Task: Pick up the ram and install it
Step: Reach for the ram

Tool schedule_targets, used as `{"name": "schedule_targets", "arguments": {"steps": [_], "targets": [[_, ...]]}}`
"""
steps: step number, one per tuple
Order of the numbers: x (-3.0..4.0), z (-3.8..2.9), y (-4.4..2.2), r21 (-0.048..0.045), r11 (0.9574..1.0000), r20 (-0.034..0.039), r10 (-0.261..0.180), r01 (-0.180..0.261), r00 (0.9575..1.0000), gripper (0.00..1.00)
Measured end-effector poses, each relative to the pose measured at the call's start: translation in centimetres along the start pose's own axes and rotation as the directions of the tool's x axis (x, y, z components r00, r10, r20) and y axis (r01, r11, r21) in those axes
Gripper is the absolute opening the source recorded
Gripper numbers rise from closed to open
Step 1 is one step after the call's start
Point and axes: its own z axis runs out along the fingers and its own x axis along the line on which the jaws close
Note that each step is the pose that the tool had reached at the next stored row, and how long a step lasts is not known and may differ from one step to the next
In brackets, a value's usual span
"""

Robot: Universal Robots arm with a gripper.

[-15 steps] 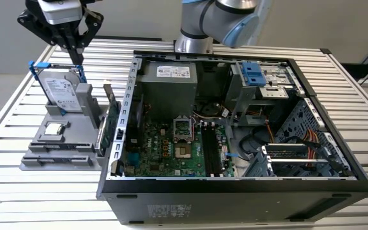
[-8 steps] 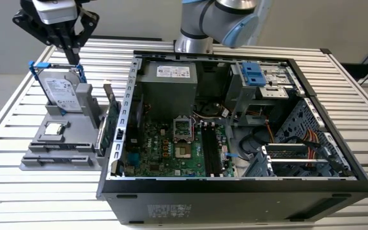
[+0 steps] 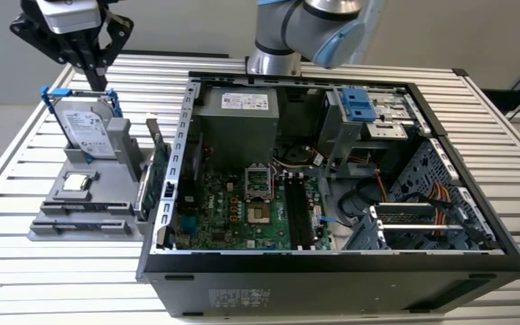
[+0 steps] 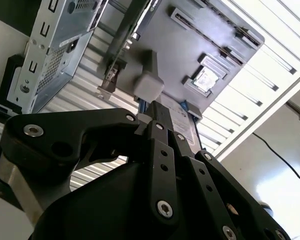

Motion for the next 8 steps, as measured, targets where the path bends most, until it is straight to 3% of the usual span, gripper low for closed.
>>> {"name": "schedule_targets", "arguments": {"steps": [8], "targets": [[0.85,0.00,0.01,-0.0001,1.0000,-0.0001,-0.002,0.002,1.0000,0.00]]}}
